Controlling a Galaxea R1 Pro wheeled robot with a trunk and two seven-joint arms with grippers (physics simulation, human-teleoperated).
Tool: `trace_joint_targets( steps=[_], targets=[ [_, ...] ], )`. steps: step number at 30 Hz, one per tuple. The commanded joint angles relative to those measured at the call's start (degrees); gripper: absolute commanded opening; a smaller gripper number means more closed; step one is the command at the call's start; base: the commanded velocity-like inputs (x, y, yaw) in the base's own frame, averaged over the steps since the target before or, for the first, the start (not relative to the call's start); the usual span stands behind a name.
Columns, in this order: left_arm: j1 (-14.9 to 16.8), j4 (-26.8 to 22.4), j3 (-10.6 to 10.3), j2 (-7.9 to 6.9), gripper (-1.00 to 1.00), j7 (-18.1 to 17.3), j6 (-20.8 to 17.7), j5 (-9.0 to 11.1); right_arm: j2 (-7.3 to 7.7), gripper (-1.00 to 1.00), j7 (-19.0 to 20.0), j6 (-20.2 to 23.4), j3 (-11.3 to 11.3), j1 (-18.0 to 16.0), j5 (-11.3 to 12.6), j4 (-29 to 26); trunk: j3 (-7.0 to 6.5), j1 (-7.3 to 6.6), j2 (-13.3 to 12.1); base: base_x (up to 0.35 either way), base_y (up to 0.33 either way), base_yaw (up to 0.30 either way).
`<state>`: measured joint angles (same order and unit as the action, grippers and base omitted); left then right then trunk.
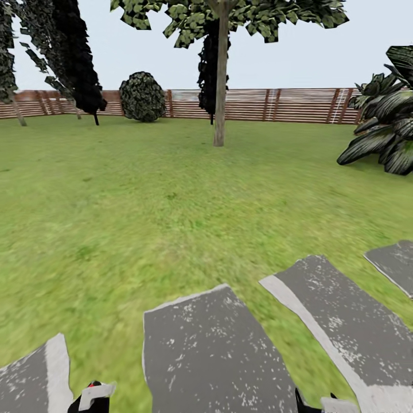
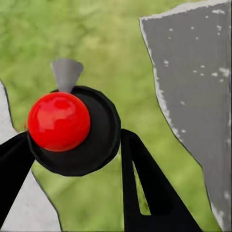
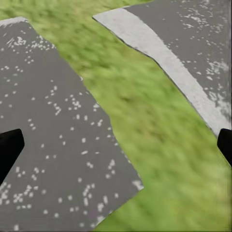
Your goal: In the garden, pick up the pesticide atomizer on the floor and spray pesticide onto both trees until each tree trunk is fully covered.
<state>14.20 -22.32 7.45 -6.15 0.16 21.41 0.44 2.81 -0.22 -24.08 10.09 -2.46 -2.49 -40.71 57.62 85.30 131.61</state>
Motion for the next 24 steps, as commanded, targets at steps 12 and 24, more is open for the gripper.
trace_joint_targets(
  steps=[12, 24],
  targets=[
    [0.0, 0.0, -0.1, 0.0, -1.0, 0.0, -0.1, -0.1, 0.43, 1.0, 0.4, 0.1, 0.0, 0.0, -0.1, 0.0, -0.07, 0.0, 0.0, 0.326, 0.0, -0.032],
    [0.0, 0.0, -0.1, 0.07, -1.0, 0.0, -0.1, -0.1, 0.44, 1.0, 0.3, 0.1, 0.0, 0.0, -0.1, 0.1, -0.07, 0.0, 0.0, 0.338, 0.0, 0.0]
  ],
)
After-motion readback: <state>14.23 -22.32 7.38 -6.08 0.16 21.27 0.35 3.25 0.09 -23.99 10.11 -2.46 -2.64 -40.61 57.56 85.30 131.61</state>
